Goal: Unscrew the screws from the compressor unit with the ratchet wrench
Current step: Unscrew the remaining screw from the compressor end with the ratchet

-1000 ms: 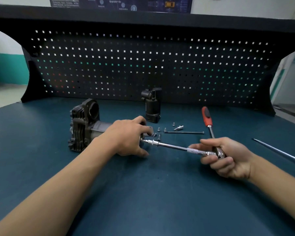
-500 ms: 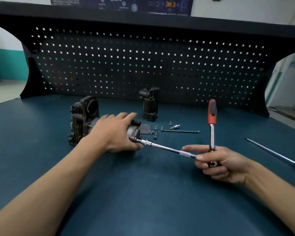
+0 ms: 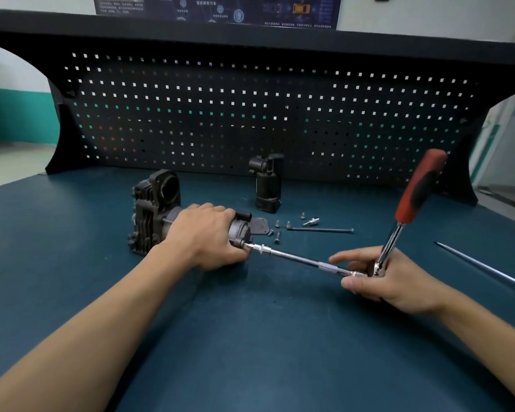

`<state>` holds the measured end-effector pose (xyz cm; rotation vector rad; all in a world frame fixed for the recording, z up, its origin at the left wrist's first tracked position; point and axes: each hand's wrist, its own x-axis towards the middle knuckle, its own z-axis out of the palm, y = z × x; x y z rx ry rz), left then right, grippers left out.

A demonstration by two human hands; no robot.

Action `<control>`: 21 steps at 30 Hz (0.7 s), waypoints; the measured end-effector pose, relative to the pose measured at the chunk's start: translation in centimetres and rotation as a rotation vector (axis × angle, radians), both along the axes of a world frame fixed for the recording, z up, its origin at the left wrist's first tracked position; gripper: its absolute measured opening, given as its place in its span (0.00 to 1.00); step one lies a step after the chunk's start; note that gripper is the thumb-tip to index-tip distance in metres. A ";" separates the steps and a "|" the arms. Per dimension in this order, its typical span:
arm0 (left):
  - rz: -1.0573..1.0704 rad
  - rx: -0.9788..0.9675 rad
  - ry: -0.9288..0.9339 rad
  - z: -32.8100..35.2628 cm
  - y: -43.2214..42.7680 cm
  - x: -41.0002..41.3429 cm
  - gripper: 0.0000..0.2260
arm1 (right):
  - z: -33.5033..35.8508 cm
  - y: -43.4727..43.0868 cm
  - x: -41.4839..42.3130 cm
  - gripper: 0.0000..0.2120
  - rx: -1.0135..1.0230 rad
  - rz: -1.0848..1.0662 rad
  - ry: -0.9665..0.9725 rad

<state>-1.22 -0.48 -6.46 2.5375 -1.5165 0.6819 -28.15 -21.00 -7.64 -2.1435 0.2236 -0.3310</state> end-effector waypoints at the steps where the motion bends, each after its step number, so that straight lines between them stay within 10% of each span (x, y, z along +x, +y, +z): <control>1: 0.001 0.000 -0.001 0.0 0.0 0.1 0.25 | 0.0 0.0 0.1 0.16 -0.084 -0.035 -0.031; 21: 0.123 -0.039 -0.017 0.0 -1.4 1.1 0.22 | -2.3 -3.1 3.6 0.12 -1.016 -0.141 -0.549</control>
